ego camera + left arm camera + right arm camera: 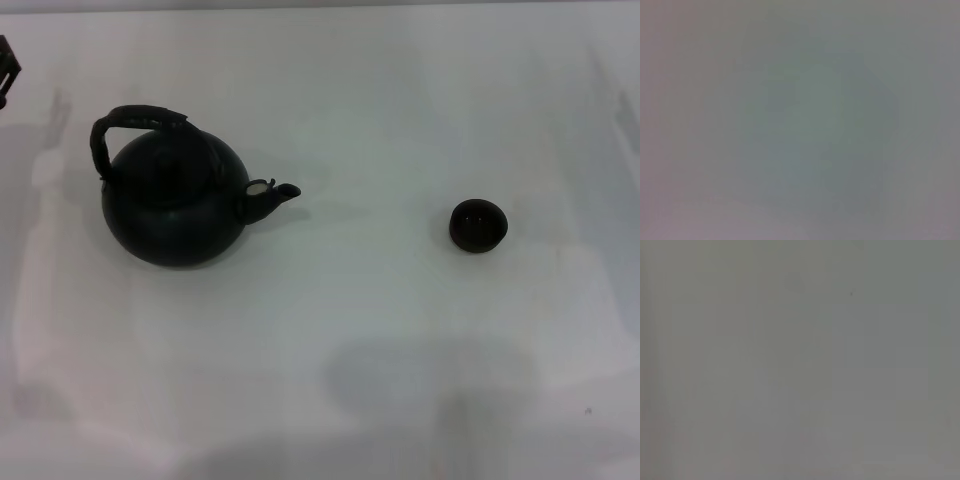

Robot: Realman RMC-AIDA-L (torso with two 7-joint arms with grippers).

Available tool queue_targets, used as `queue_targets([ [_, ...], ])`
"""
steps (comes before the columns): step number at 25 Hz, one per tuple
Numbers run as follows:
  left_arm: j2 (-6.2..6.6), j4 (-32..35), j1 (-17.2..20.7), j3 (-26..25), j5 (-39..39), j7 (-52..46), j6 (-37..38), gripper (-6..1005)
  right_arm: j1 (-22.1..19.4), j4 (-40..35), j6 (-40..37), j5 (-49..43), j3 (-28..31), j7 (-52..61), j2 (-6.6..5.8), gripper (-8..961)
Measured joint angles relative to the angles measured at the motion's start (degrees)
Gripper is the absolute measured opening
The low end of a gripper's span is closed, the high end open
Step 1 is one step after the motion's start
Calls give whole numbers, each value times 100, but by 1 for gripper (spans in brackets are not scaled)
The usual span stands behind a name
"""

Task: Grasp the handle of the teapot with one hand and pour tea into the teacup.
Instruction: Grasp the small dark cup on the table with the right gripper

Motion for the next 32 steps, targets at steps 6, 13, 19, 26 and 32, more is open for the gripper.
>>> queue_targets([
  [6,-11,-3,23,-19,-78,-40,42,862,-9,-40,6,2,-2,59,0,841],
  [13,-16,-56,37,-14,-80,-48,38,861,-63,26,-30,-7,-12,48,0,841],
  [19,-9,-59,37,23,-3,-165,229,861,-155,43,311,-57,-63,60,-8,841],
  [26,13,-4,72,37,453,-442,386,861,-191,-4,458,-179,-282,167,-25,842],
  [32,30,329,308,39,1027,-970,400,861,-165,-131,480,-226,-587,391,-26,842],
])
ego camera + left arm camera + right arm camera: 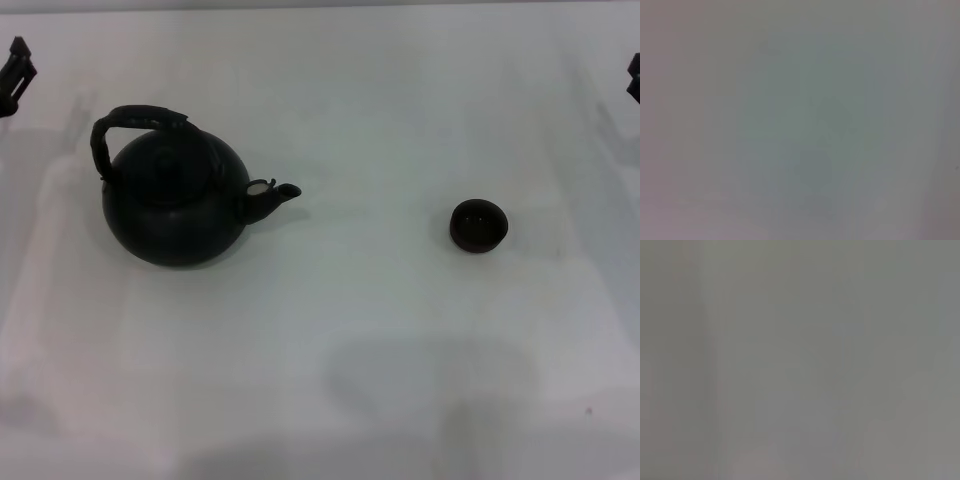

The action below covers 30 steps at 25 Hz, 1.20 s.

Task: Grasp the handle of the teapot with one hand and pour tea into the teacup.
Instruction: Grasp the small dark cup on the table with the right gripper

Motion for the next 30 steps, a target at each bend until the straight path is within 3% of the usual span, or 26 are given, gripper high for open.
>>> queue_targets([
  [8,-4,595,506,-6,315,-508,154,861,-269,-611,355,-72,-611,844,-19,843],
  [14,-1,680,618,-24,290,-459,93,861,-895,-2095,456,-152,-1781,2236,-43,843],
  [17,8,706,623,-44,285,-435,64,861,-1204,-3063,448,-716,-2062,3104,-58,843],
  [22,16,772,558,-34,277,-301,-143,861,-1315,-4367,598,-2251,-2088,4481,-29,843],
  [26,12,754,502,-27,275,-229,-235,861,-1226,-4915,891,-3096,-2192,5174,-12,844],
  [30,3,726,497,-48,274,-132,-291,861,-1160,-5133,1292,-3296,-2280,5272,-17,844],
])
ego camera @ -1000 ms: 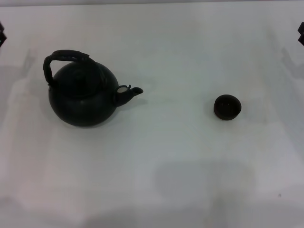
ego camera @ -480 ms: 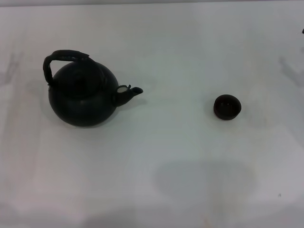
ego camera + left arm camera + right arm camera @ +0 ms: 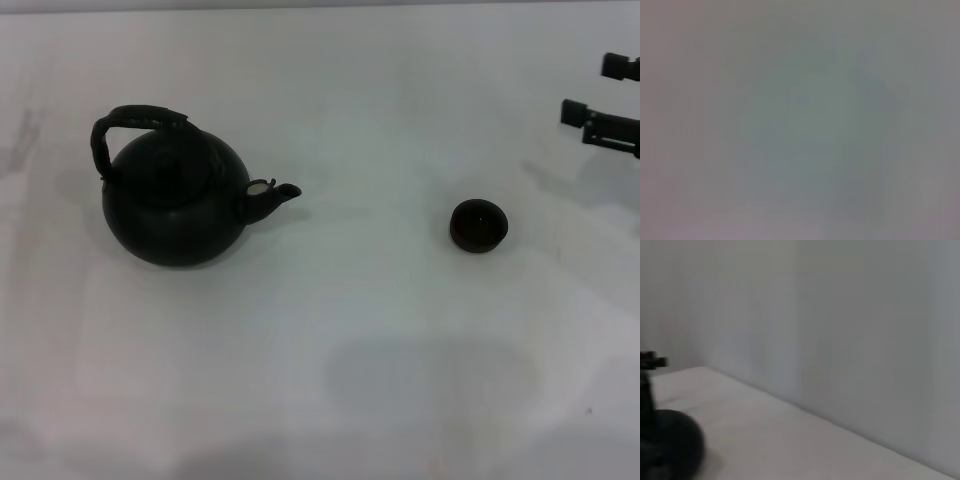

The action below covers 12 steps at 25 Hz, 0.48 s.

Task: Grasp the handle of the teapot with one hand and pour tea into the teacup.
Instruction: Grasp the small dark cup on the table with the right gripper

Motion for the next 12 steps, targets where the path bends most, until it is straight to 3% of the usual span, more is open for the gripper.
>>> queue_targets([
  [12,-19,-99,15,-2,-9,8,-81,862,60,32,120,-317,-9,0,-1,848],
])
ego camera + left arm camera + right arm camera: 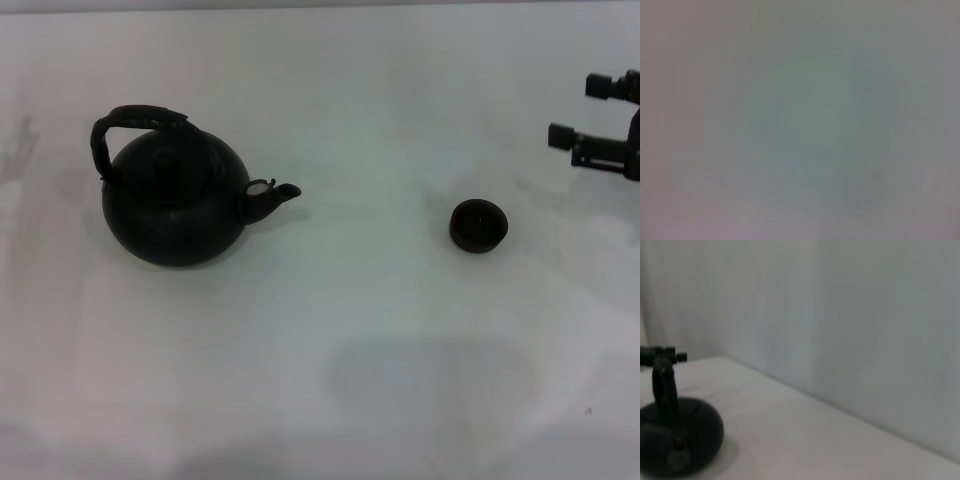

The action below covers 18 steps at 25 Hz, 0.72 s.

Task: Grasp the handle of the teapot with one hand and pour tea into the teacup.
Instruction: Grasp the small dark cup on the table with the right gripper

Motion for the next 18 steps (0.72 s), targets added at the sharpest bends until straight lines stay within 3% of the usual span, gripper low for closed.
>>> queue_targets([
  [5,-7,0,12,0,-5,0,15,862,-58,-201,84,-400,-5,122,0,848],
  [13,-17,-70,12,17,-8,0,40,862,-461,-1374,387,-674,-10,763,11,848],
  [18,-22,-146,-14,7,-8,0,44,862,-466,-1506,495,-784,-168,911,25,849],
])
